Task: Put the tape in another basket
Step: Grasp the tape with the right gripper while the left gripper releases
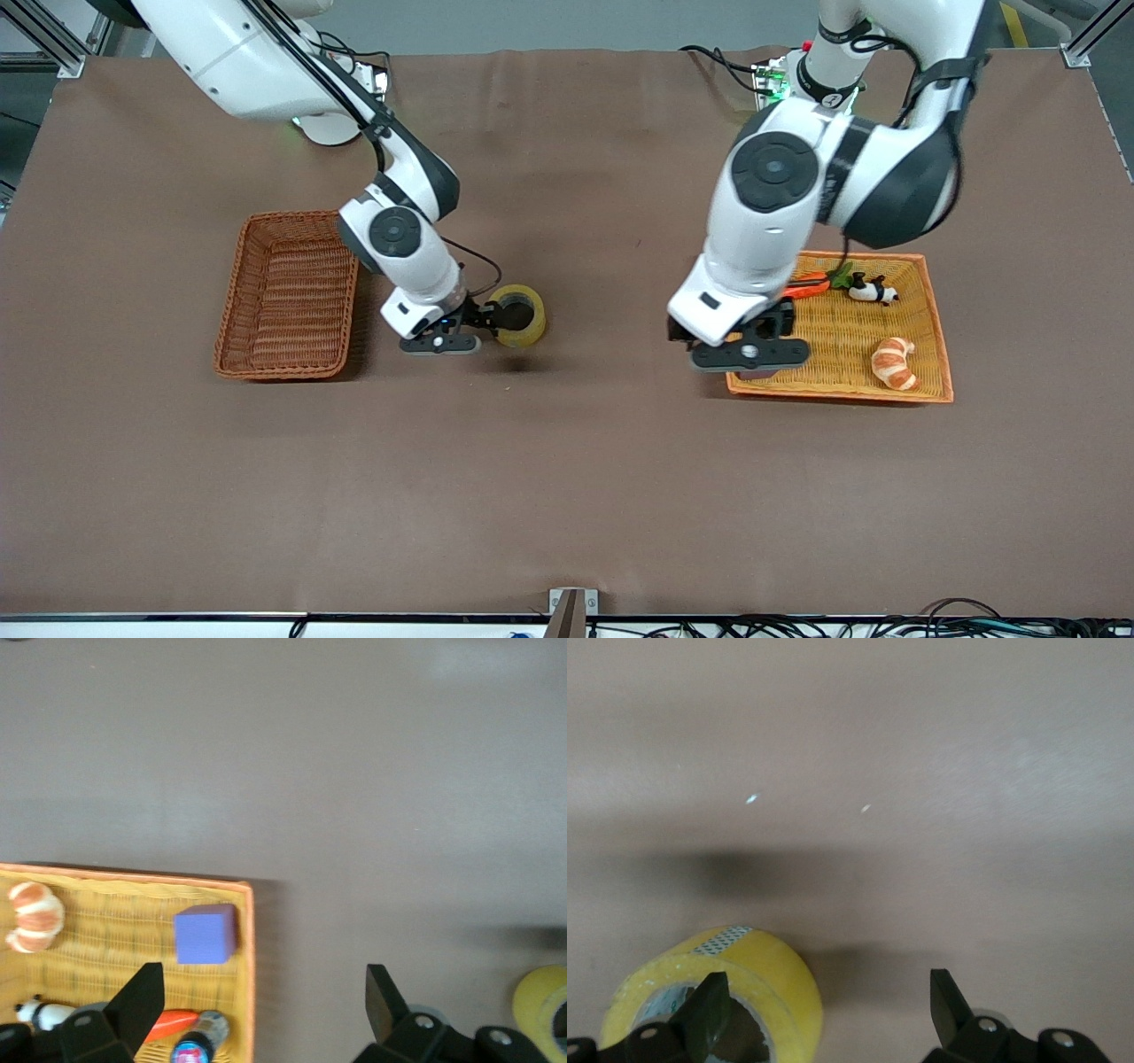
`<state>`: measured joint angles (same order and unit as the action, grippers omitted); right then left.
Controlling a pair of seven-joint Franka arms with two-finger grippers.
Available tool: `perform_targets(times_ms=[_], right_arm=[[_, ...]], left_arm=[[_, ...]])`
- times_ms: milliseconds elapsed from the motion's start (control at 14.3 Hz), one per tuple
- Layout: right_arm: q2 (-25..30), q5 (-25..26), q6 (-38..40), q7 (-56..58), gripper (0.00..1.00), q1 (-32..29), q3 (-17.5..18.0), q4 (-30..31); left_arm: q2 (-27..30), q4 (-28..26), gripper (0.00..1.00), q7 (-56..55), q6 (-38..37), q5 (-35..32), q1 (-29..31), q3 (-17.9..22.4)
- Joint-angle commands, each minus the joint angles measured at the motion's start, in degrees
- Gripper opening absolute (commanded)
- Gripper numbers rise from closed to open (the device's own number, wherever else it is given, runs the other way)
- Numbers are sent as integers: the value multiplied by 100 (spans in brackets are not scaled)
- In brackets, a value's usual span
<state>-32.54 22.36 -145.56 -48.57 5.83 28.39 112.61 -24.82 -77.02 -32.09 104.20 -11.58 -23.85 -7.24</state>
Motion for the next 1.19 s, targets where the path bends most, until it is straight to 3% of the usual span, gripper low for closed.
perform_targets(times_ms=[0,350,701,841,1051,1121], right_arm=[[-235,357,19,-416,100,-38,229,-161],[-323,629,28,-417,98,-29,308,-117],[-446,814,19,-425,80,-81,299,-99],[-490,858,10,-443,62,-55,299,-108],[-525,884,10,-670,12,-29,290,-117],[-525,911,19,-837,0,-29,299,-125]], left_arm=[[284,-182,100,185,-84,51,275,-58],[521,-191,100,466,-84,130,731,-58],[740,-208,100,616,-49,323,1066,-40],[846,-217,100,739,-49,341,1233,-49],[1031,-261,100,1063,-75,489,1418,-58],[1197,-348,100,1239,-84,682,1505,-49]])
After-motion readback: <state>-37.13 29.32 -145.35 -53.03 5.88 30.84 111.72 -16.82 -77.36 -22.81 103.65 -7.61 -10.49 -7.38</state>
